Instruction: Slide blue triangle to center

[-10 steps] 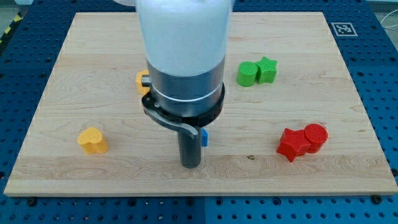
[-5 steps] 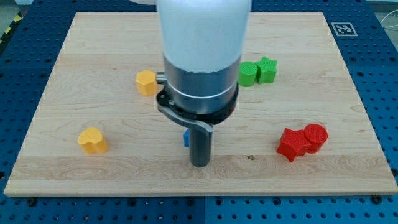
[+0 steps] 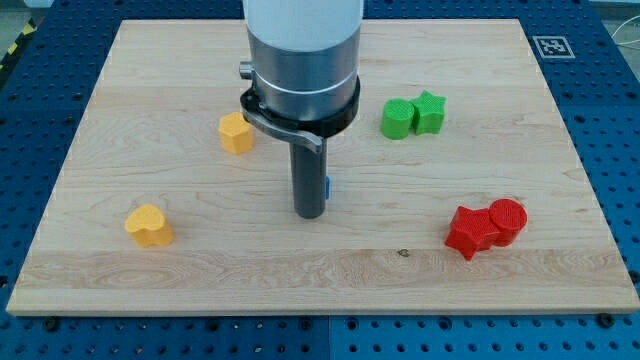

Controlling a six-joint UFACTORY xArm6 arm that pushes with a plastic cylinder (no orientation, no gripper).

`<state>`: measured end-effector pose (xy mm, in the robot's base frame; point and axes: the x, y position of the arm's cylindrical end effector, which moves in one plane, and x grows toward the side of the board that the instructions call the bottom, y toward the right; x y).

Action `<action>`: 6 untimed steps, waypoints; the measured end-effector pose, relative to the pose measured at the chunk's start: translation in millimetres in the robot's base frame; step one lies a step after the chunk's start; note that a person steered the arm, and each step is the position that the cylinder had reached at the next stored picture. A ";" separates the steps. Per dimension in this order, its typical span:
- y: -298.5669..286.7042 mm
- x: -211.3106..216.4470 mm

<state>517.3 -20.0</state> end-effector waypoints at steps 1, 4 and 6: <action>-1.7 -15.9; 0.0 -69.0; 22.5 -89.3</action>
